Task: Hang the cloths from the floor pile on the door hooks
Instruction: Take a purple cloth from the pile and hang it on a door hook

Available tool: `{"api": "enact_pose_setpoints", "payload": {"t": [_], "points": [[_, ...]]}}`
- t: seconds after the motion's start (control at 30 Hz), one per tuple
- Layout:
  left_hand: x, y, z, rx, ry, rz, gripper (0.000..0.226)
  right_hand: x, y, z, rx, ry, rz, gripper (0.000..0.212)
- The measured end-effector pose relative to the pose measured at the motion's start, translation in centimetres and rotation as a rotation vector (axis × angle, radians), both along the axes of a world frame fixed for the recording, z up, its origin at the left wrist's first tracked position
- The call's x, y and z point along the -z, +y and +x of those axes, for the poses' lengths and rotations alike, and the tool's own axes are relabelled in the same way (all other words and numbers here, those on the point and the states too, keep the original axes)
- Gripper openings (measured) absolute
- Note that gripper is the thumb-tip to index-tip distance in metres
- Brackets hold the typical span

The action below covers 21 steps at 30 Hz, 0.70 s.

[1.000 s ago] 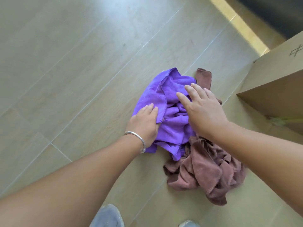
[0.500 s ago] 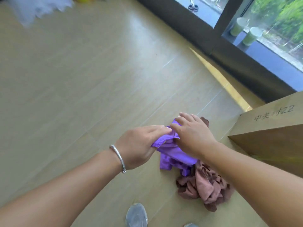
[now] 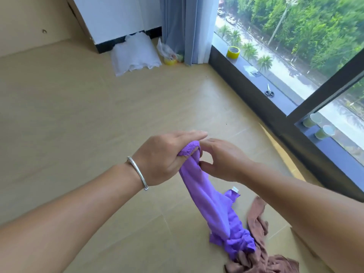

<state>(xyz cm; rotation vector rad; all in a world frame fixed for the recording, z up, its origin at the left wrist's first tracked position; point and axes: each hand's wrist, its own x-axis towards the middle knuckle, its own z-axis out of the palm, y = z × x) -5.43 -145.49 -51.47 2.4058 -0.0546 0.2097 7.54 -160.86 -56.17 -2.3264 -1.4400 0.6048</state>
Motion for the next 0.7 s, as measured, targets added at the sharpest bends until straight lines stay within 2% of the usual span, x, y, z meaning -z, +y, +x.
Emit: {"api": "enact_pose_setpoints", "payload": {"t": [0.1, 0.17, 0.2, 0.23, 0.33, 0.4, 0.53, 0.6, 0.7], "points": [[-3.5, 3.5, -1.5, -0.031, -0.041, 0.006, 0.043, -3.6, 5.3, -1.6, 0.033, 0.129, 0.198, 0.043], [-5.5, 5.8, -2.9, -0.082, -0.058, 0.046, 0.044, -5.0, 8.5, -2.7, -0.029, 0.124, 0.201, 0.029], [-6.4, 7.0, -3.8, -0.115, -0.054, 0.071, 0.044, -5.6, 9.8, -3.2, -0.054, 0.081, 0.17, 0.014], [-7.1, 8.2, -4.8, -0.154, -0.044, 0.099, 0.044, -6.1, 10.8, -3.5, -0.062, 0.03, 0.147, 0.009], [-8.2, 11.1, -8.4, -0.301, 0.002, 0.166, 0.042, -6.8, 12.2, -3.7, -0.036, -0.038, 0.109, 0.023], [-7.9, 12.1, -10.4, -0.388, 0.058, 0.152, 0.041, -7.1, 12.4, -3.8, -0.022, -0.054, 0.085, 0.02], [-7.7, 11.1, -14.8, -0.419, 0.077, 0.042, 0.038, -6.7, 12.4, -5.9, -0.19, -0.103, 0.054, 0.02], [-7.8, 10.3, -16.9, -0.431, 0.046, 0.059, 0.04, -6.0, 12.2, -6.9, -0.279, -0.134, 0.009, 0.01], [-7.7, 9.2, -20.1, -0.494, 0.052, 0.133, 0.041, -5.3, 11.3, -8.0, -0.342, -0.223, -0.112, 0.013]]}}
